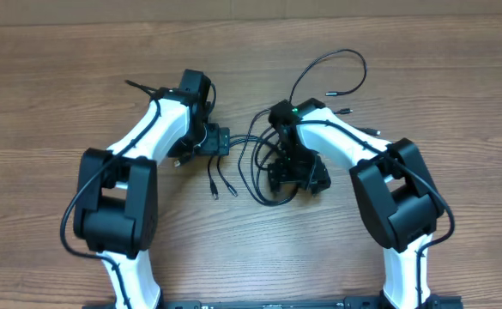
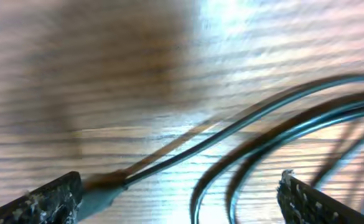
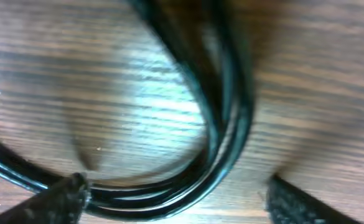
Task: Untangle cables
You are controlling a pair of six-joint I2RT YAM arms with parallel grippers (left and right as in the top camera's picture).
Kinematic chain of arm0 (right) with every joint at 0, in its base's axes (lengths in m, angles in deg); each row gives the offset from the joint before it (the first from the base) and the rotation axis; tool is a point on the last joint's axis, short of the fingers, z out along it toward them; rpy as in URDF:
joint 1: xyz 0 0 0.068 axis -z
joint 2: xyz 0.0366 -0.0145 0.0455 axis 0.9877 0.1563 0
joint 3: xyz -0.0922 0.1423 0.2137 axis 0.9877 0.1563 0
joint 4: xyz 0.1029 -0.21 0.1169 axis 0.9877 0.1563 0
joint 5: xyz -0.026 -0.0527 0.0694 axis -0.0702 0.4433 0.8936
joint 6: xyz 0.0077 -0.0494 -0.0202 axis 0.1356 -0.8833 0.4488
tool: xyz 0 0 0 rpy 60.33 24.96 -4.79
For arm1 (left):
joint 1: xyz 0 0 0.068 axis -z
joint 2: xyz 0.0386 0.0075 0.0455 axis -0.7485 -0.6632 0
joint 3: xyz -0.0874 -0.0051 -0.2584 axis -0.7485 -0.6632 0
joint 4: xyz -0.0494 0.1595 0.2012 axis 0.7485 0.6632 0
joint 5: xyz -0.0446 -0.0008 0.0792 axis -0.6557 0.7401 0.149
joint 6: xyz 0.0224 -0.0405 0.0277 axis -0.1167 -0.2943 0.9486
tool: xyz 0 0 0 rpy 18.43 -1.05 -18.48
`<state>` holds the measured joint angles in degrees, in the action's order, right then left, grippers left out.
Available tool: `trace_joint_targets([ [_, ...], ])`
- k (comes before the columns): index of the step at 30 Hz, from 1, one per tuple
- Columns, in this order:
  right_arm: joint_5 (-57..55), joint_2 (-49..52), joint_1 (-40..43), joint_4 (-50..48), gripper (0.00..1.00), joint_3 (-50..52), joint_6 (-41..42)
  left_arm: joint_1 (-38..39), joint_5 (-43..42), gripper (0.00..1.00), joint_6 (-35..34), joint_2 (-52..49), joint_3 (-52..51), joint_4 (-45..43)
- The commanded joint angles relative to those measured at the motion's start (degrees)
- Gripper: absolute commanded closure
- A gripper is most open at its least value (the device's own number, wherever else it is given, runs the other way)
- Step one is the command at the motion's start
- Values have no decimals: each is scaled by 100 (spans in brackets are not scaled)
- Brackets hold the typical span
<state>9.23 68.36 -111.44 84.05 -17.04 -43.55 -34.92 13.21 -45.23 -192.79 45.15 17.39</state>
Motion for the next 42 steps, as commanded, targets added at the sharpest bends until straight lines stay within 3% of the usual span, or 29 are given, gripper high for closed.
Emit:
trace_joint_targets([
  [1,-33,522,31,-66,2,-221,-199,-31,487,0,-546,778,142,-17],
  [10,-33,520,31,603,5,-1246,-195,-575,1749,0,-1327,599,0,955],
  [17,463,520,-190,474,6,-1792,-177,-1384,1519,0,-1469,597,-334,944],
  [29,872,522,-966,-533,9,-1790,-170,-1440,1613,0,-1600,597,-1038,225],
  [34,863,525,-1272,-1241,10,-1742,133,-1700,1220,0,-1598,597,-1038,225],
  [42,306,566,-1547,-2098,10,-1290,616,-2743,463,0,-1596,597,-1045,258],
])
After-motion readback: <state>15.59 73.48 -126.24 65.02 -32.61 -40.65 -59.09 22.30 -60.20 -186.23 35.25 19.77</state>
